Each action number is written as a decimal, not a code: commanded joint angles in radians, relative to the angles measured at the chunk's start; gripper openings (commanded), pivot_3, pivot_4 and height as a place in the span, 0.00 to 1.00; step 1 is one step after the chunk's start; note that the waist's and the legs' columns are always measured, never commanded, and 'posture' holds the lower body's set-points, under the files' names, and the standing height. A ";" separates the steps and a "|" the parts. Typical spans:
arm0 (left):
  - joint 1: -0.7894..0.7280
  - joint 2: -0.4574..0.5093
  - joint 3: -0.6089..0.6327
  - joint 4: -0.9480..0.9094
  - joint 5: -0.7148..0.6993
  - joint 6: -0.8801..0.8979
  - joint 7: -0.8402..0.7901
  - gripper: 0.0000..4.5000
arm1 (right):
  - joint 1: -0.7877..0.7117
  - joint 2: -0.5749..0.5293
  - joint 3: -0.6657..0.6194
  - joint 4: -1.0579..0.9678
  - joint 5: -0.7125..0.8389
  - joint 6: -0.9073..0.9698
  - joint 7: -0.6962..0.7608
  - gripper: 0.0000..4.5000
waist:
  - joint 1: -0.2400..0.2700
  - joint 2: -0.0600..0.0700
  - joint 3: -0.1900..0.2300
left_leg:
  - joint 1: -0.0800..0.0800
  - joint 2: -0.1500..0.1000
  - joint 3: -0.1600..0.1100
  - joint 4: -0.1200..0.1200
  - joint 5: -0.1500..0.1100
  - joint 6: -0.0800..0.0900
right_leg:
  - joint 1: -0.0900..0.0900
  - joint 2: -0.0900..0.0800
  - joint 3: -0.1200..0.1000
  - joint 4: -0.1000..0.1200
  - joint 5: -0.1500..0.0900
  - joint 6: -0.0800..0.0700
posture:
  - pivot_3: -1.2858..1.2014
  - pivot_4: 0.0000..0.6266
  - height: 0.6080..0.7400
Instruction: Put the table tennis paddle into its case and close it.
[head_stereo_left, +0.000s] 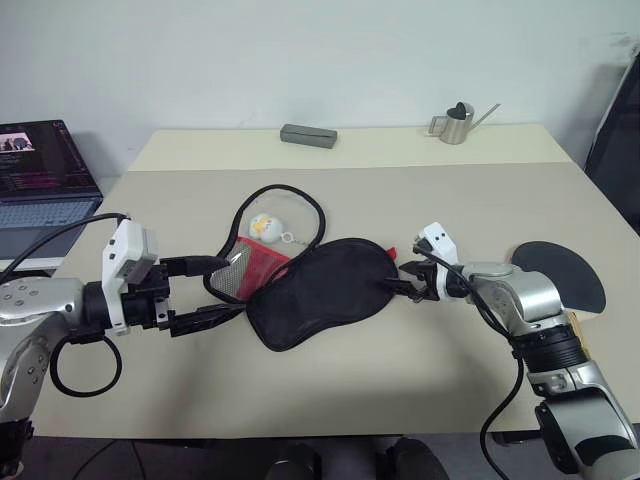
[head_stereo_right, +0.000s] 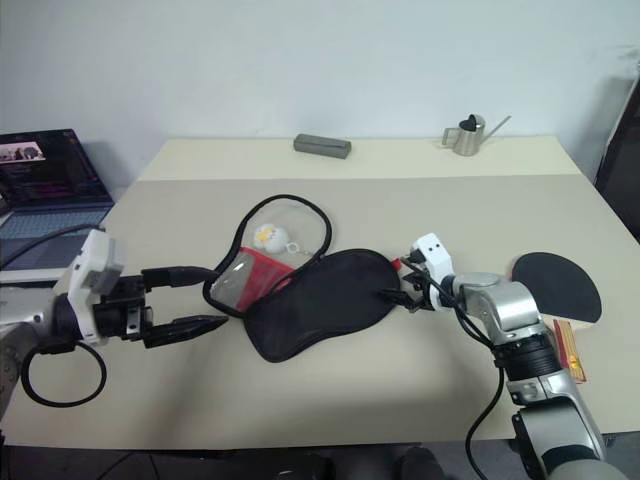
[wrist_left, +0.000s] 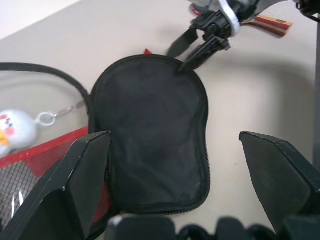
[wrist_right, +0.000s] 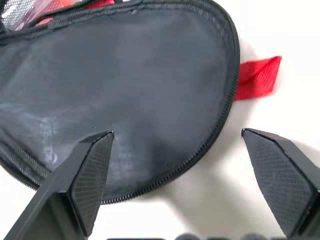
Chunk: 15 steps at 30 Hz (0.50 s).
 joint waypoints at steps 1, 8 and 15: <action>0.000 0.022 0.010 -0.029 -0.008 -0.006 -0.010 1.00 | -0.020 0.005 -0.006 -0.035 -0.002 -0.009 0.000 1.00 | 0.000 0.000 0.000 | 0.000 0.000 0.000 0.000 0.000 0.000 | 0.000 0.000 0.000 0.000 0.000 0.000 | 0.52 0.24 1.00; -0.001 0.020 0.004 -0.026 -0.002 -0.011 -0.008 1.00 | 0.002 0.016 0.018 -0.126 0.038 0.065 0.036 1.00 | 0.000 0.000 0.000 | 0.000 0.000 0.000 0.000 0.000 0.000 | 0.000 0.000 0.000 0.000 0.000 0.000 | 0.52 0.24 1.00; -0.005 0.017 -0.004 -0.022 0.006 -0.015 -0.004 1.00 | 0.007 0.052 0.051 -0.120 0.001 0.051 0.012 0.56 | -0.001 0.000 0.000 | 0.000 0.000 -0.001 0.000 0.000 0.000 | 0.000 0.000 0.000 0.000 0.000 0.000 | 0.52 0.24 1.00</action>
